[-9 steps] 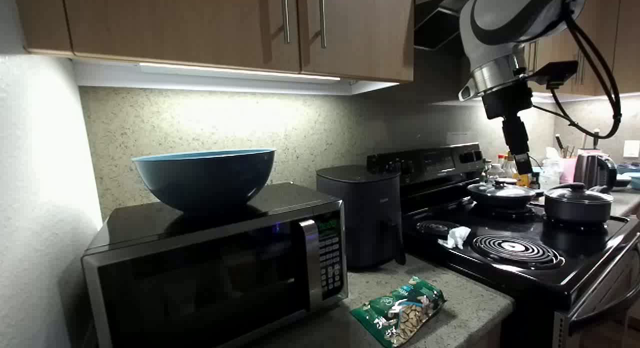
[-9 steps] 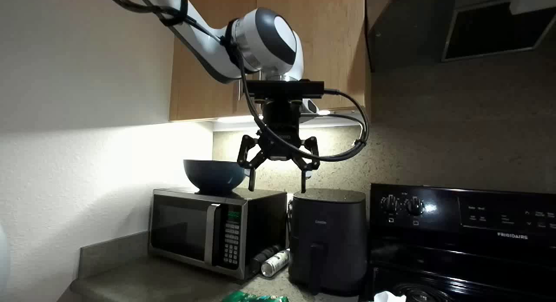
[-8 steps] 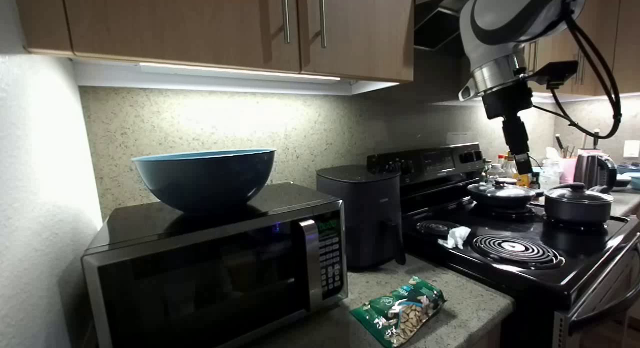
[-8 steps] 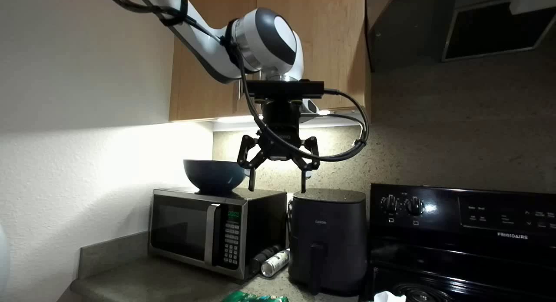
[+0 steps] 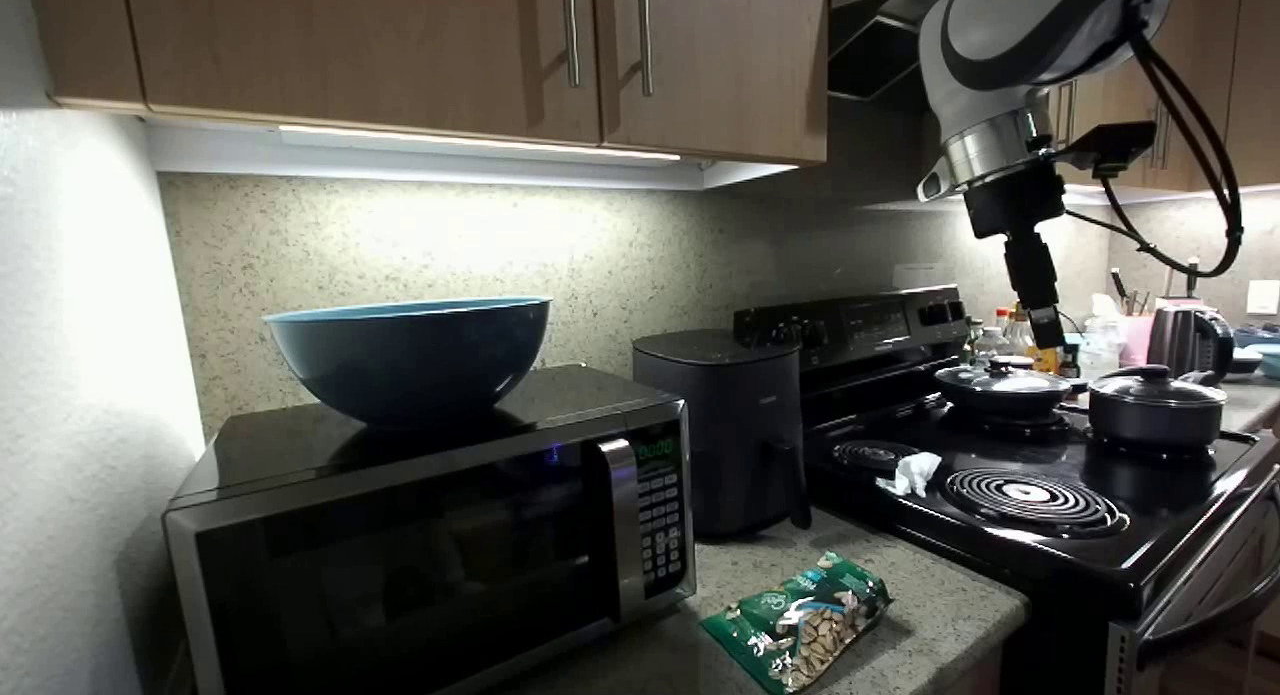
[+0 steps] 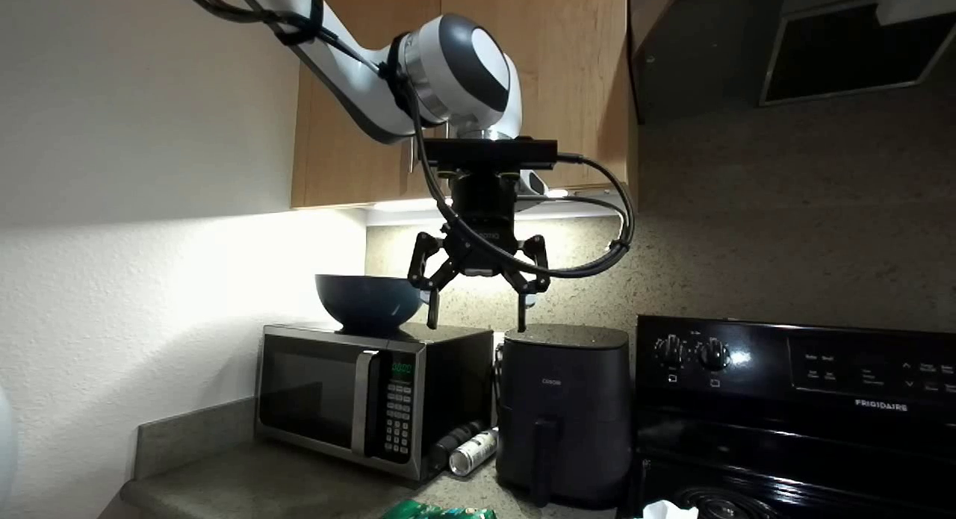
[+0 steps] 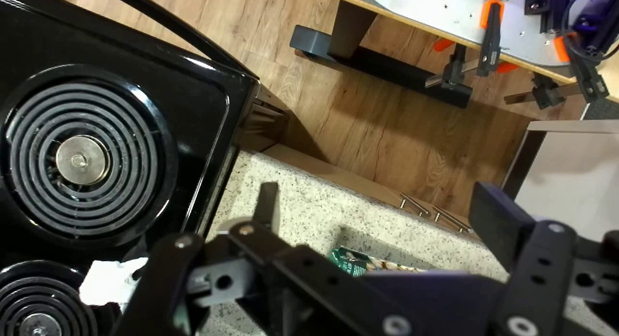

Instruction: Put the green packet upright

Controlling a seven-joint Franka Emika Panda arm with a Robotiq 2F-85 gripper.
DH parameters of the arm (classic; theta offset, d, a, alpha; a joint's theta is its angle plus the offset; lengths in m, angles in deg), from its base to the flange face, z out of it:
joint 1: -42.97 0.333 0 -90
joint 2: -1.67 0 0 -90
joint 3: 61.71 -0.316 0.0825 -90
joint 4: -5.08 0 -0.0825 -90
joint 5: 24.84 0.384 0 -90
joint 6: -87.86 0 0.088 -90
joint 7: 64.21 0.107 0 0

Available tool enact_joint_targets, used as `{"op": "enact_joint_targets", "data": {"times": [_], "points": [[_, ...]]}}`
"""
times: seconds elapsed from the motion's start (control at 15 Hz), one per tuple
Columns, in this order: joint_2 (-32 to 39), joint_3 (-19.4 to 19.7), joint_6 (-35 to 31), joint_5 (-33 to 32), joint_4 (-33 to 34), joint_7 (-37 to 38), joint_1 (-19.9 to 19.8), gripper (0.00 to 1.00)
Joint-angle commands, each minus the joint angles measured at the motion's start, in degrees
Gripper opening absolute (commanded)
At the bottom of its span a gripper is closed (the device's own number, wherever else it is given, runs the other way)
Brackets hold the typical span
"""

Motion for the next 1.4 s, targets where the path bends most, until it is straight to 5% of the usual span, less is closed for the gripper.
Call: {"op": "enact_joint_targets", "data": {"times": [0.0,0.47,0.93,1.33], "points": [[2.4,-0.5,-2.0,3.0,-1.6,2.8,1.3,1.00],[6.6,-3.3,-10.6,3.5,-7.0,4.2,3.5,1.00],[9.1,-4.2,-10.1,3.5,-6.2,4.5,4.0,1.00],[16.7,-10.0,-11.8,3.5,-6.2,7.0,8.0,1.00]]}}
